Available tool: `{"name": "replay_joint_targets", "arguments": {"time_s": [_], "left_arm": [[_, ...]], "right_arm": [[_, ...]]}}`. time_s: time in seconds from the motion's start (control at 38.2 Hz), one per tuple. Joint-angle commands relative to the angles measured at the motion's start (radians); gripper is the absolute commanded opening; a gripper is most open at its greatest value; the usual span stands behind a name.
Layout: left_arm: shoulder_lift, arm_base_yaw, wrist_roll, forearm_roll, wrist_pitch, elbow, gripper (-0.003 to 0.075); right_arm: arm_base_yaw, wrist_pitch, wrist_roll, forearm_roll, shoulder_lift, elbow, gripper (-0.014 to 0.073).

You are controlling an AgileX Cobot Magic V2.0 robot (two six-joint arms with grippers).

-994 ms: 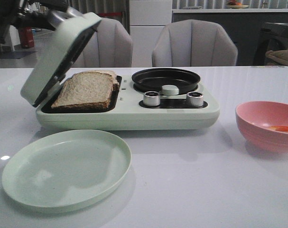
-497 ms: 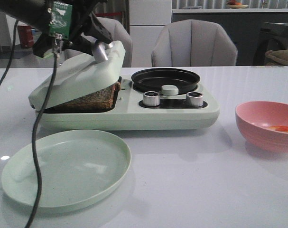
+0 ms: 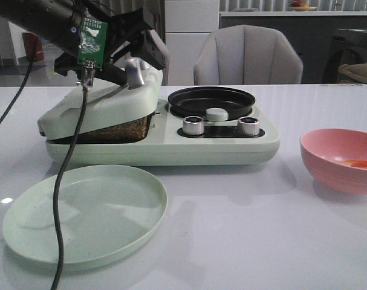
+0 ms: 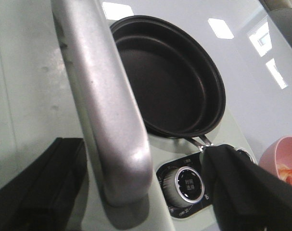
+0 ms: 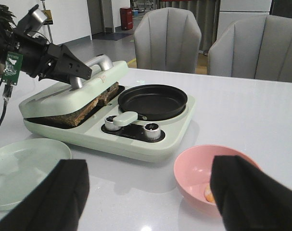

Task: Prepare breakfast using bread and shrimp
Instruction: 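Grasp the press lid handle with the left gripper and close it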

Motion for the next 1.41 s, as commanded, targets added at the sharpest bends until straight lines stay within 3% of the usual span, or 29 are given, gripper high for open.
{"name": "replay_joint_targets", "arguments": {"time_s": [0.0, 0.18, 0.29, 0.42, 0.55, 0.78, 1.18, 1.39], "left_arm": [[-0.087, -0.009, -0.039, 0.055, 0.002, -0.024, 0.0577], [-0.209, -0.009, -0.285, 0.420, -0.004, -0.024, 0.0561], [-0.309, -0.009, -0.517, 0.761, 0.031, -0.024, 0.0561], [-0.446, -0.009, -0.767, 1.136, 0.147, -0.024, 0.0561], [-0.568, -0.009, -0.898, 1.341, 0.262, -0.022, 0.0561], [-0.881, -0.009, -0.928, 1.395, 0.314, 0.076, 0.0561], [-1.376, -0.009, -0.930, 1.395, 0.173, 0.484, 0.0560], [-1.588, -0.009, -0.930, 1.380, 0.144, 0.646, 0.0438]], "right_arm": [[-0.004, -0.084, 0.000, -0.001, 0.012, -0.026, 0.0614], [-0.004, -0.084, 0.000, -0.001, 0.012, -0.026, 0.0614], [-0.004, -0.084, 0.000, -0.001, 0.012, -0.026, 0.0614], [-0.004, -0.084, 0.000, -0.001, 0.012, -0.026, 0.0614], [-0.004, -0.084, 0.000, -0.001, 0.012, -0.026, 0.0614], [-0.004, -0.084, 0.000, -0.001, 0.012, -0.026, 0.0614], [-0.004, -0.084, 0.000, -0.001, 0.012, -0.026, 0.0614], [-0.004, -0.084, 0.000, -0.001, 0.012, -0.026, 0.0614]]}}
